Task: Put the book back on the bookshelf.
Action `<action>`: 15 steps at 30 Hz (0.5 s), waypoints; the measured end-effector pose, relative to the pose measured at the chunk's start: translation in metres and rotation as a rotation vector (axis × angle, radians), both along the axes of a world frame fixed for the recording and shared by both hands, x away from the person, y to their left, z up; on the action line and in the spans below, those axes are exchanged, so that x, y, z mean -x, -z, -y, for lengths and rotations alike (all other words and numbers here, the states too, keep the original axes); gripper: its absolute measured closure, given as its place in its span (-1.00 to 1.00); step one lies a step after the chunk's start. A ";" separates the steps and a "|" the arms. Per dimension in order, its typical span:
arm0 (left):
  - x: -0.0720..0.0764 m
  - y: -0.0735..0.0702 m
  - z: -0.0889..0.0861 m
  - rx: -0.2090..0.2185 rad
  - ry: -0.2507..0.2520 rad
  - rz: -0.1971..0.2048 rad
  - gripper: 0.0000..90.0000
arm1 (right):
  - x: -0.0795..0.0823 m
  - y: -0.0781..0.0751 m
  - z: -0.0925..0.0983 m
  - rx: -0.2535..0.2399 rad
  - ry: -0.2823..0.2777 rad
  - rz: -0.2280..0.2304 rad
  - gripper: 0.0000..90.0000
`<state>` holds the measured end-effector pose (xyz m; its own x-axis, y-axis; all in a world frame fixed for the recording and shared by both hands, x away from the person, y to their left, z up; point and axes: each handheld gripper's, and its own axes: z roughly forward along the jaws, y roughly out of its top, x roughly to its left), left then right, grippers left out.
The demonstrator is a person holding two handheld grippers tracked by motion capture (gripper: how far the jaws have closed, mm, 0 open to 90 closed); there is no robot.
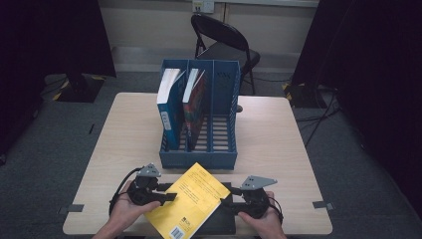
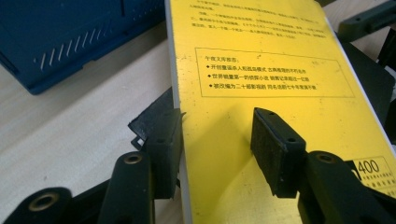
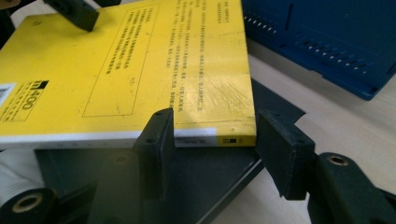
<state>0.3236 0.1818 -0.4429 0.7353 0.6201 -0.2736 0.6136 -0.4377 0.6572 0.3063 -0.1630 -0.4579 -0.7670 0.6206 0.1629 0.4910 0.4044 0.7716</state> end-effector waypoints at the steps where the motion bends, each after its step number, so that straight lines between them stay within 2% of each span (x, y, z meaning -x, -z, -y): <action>1: -0.002 0.001 -0.001 0.012 -0.003 -0.011 0.18 | -0.002 0.000 -0.001 0.001 0.006 -0.001 0.05; 5: -0.011 0.004 0.001 0.054 -0.014 -0.014 0.21 | -0.005 0.000 -0.002 0.001 0.009 0.003 0.06; 8: -0.015 0.003 0.007 0.040 -0.025 -0.007 0.23 | -0.005 0.000 -0.002 0.000 0.011 0.000 0.06; 10: -0.013 0.001 0.007 0.026 -0.018 -0.008 0.23 | -0.006 0.000 -0.002 0.000 0.010 -0.003 0.06; 13: -0.008 0.002 0.003 0.031 -0.008 -0.029 0.23 | -0.009 0.000 -0.002 -0.007 0.014 -0.010 0.09; 15: -0.001 0.002 -0.002 0.043 0.002 -0.051 0.26 | -0.013 0.000 -0.002 -0.006 0.023 0.000 0.18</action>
<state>0.3245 0.1834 -0.4449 0.7209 0.6056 -0.3369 0.6459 -0.4109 0.6435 0.3190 -0.1611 -0.4578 -0.7528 0.6368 0.1666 0.5001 0.3888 0.7738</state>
